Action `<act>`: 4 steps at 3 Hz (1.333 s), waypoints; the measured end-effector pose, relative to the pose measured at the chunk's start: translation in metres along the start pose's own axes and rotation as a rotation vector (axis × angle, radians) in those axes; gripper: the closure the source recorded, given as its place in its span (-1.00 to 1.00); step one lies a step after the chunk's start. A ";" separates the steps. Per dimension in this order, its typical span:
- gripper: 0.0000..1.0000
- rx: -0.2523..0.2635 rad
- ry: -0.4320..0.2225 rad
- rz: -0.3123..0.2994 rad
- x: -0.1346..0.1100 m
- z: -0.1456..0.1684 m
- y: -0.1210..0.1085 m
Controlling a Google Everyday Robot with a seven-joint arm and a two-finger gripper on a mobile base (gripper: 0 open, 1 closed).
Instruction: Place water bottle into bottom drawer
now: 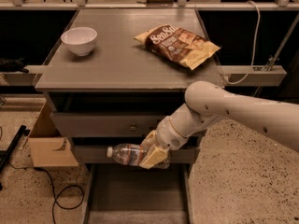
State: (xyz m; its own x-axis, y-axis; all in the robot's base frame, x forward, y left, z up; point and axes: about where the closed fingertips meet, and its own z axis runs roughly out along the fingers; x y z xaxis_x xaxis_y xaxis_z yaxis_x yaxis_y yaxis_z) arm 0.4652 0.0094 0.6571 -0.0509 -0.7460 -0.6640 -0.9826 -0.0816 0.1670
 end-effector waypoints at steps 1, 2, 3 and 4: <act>1.00 0.031 -0.008 -0.005 0.004 0.007 0.009; 1.00 0.057 -0.015 0.020 0.018 0.010 0.024; 1.00 0.005 -0.007 0.068 0.031 0.022 0.014; 1.00 -0.043 0.006 0.106 0.037 0.028 -0.004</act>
Offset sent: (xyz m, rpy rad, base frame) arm -0.0437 -0.0231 -0.0270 0.0088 -0.0313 -0.1065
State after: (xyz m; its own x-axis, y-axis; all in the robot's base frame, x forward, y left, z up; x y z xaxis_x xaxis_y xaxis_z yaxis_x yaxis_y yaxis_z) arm 0.4627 0.0007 0.6114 -0.1528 -0.7557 -0.6368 -0.9633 -0.0301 0.2668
